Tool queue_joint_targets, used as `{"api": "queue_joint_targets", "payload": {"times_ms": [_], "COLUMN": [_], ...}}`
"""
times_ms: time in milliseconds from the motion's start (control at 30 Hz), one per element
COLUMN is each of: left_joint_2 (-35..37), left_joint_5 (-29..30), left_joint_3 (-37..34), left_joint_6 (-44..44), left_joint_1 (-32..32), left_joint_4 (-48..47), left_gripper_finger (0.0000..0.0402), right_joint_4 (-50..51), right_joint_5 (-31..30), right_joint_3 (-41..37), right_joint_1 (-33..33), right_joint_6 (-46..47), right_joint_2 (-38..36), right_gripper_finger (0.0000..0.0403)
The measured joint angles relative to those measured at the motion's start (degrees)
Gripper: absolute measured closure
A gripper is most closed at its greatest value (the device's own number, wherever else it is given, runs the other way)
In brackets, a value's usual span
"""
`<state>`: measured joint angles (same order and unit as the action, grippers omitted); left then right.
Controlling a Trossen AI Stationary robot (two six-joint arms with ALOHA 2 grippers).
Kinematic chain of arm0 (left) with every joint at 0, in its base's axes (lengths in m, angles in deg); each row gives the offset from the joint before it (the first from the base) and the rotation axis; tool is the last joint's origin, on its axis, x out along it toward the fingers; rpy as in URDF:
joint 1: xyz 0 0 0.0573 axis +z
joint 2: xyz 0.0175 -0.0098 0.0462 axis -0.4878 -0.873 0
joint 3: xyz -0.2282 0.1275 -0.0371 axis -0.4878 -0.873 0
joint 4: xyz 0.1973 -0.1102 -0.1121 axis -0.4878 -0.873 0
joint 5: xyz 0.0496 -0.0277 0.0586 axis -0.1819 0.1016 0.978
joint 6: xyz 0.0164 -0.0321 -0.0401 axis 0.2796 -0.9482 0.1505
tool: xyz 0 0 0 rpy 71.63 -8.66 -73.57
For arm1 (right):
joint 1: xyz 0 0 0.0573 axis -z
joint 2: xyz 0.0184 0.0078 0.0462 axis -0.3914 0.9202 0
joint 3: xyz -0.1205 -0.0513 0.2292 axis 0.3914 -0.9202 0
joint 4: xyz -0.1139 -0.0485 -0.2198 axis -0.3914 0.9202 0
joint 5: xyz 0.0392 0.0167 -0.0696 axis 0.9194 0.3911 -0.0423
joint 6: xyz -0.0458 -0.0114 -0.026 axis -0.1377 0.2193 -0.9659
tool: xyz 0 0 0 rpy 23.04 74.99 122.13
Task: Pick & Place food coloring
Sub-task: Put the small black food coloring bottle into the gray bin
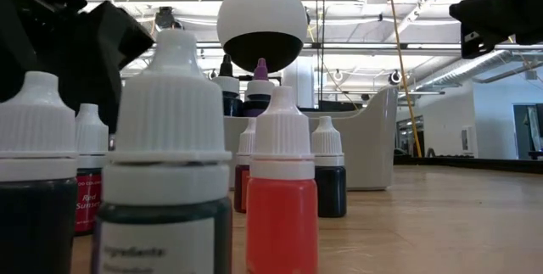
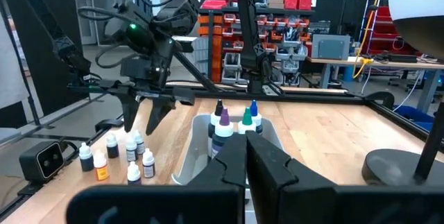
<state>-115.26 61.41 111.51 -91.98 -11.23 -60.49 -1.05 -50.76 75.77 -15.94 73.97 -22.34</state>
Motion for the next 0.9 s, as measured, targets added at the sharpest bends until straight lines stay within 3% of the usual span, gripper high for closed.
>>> {"api": "queue_joint_targets", "payload": {"times_ms": [400, 900], "left_joint_2": [-1.3, -1.3], "left_joint_5": [-1.1, -0.6], "left_joint_3": [0.0, 0.0], "left_joint_6": [0.2, 1.6], "left_joint_1": [0.0, 0.0], "left_joint_4": [1.2, 1.3], "left_gripper_finger": [0.0206, 0.0244], "right_joint_4": [0.1, 0.5], "right_joint_5": [0.0, 0.0], "right_joint_3": [0.0, 0.0], "right_joint_1": [0.0, 0.0], "right_joint_6": [0.1, 0.0], "right_joint_2": [0.0, 0.0], "right_gripper_finger": [0.0403, 0.0403]}}
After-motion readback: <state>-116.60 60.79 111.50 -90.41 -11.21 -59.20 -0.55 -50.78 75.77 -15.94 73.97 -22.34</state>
